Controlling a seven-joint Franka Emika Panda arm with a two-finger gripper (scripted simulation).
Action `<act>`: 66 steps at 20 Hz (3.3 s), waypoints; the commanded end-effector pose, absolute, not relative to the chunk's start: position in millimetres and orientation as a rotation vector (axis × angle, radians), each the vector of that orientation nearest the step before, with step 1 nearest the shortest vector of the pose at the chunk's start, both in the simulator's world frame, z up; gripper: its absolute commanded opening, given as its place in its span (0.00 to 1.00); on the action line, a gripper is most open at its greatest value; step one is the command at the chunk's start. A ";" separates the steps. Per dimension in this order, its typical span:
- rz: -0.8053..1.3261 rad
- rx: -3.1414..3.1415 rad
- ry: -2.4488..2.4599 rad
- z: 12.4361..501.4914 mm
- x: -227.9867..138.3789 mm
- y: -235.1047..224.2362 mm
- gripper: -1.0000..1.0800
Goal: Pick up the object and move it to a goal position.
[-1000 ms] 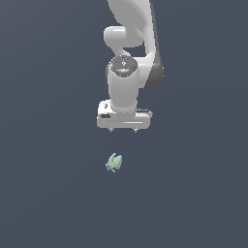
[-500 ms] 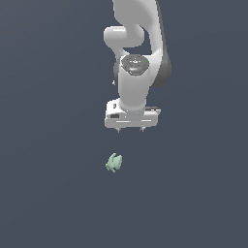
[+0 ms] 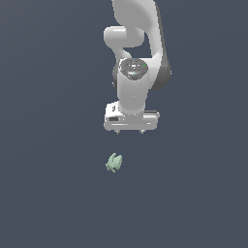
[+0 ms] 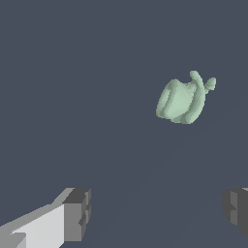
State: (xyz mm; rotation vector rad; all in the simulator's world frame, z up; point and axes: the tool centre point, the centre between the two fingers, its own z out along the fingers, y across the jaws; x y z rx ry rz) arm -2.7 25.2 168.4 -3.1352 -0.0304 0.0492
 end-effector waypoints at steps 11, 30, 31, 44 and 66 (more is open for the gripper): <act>0.021 -3.121 0.300 126.1 49.6 -14.4 0.96; 0.002 -3.102 0.496 89.5 75.7 -41.1 0.96; 0.002 -3.102 0.496 85.8 75.7 -40.9 0.96; 0.000 -3.101 0.501 45.4 76.7 -41.5 0.96; 0.000 -3.101 0.501 89.6 83.3 -39.3 0.00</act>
